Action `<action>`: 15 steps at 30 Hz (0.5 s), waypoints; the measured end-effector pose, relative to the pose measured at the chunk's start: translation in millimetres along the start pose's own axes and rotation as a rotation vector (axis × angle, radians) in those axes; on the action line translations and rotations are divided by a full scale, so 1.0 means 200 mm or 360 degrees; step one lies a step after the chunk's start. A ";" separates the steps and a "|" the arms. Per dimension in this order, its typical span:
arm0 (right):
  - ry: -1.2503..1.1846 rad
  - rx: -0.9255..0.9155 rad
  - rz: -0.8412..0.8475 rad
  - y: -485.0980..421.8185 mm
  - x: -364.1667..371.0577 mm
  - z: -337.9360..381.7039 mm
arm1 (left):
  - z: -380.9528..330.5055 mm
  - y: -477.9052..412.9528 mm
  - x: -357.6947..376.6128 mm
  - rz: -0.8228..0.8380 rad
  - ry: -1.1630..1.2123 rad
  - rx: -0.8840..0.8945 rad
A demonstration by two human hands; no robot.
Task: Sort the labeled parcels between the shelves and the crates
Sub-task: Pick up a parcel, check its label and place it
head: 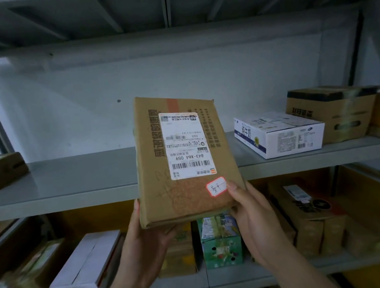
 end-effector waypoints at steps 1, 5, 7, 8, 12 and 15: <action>-0.0010 -0.0018 -0.0051 0.01 -0.01 0.00 | -0.02 -0.01 -0.04 -0.0112 -0.0282 0.0098; 0.0106 -0.0224 -0.0147 0.07 0.00 0.06 | -0.19 0.05 -0.05 -0.0290 -0.0349 0.0394; 0.0183 -0.0266 -0.0149 0.10 0.01 0.05 | -0.22 0.09 0.07 -0.0008 -0.0332 0.0318; 0.0205 -0.0278 -0.0148 0.12 0.03 0.03 | -0.21 0.11 0.10 0.0069 -0.0413 0.0312; 0.0214 -0.0308 -0.0151 0.18 0.03 -0.01 | -0.16 0.18 0.12 0.0053 -0.0503 0.0373; 0.0241 -0.0315 -0.0170 0.24 -0.01 -0.03 | -0.12 0.20 0.13 0.0098 -0.0480 0.0371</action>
Point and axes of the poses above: each hand's wrist, its own y-axis away from the middle knuckle, its own x-axis out of the palm, z = x × y, the point moved 7 cm from there along -y, towards the middle knuckle, and after that the axes turned 4 degrees about x, right-handed, at the moved point
